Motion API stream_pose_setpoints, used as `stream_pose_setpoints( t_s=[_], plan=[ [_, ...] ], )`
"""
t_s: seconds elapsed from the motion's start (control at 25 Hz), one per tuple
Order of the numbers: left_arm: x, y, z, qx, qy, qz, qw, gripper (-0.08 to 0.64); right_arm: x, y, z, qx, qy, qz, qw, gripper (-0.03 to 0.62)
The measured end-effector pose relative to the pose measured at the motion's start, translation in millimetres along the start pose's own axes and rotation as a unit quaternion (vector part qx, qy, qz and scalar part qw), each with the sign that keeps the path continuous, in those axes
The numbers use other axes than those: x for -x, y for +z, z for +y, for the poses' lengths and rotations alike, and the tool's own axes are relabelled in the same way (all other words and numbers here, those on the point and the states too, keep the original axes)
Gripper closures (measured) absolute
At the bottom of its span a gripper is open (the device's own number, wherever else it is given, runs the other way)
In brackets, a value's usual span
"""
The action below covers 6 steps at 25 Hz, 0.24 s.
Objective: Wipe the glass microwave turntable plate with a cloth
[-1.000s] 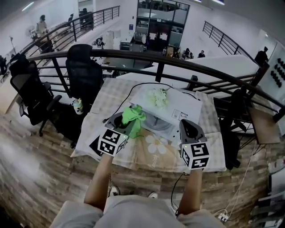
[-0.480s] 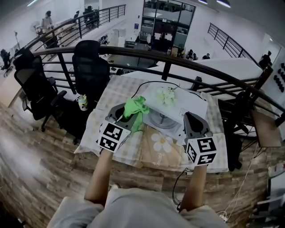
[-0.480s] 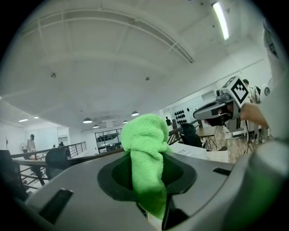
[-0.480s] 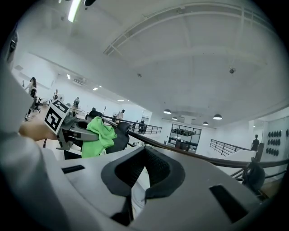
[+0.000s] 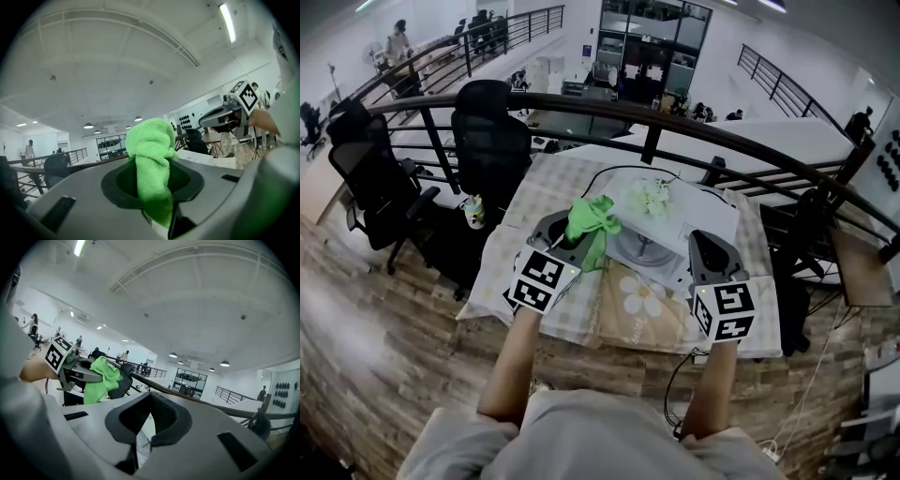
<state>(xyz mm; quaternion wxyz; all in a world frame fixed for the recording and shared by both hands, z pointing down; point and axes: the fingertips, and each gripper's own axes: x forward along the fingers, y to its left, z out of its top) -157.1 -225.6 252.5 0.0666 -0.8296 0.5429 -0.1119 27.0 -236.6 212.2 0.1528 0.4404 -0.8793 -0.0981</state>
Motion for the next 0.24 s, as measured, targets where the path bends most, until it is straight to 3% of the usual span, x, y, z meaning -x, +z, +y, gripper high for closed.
stream_pose_setpoints(
  t_s=[0.24],
  plan=[
    [-2, 15, -27, 0.008, 0.005, -0.012, 0.9999, 0.428, 23, -7, -18, 0.006, -0.002, -0.005, 1.000, 0.580]
  ],
)
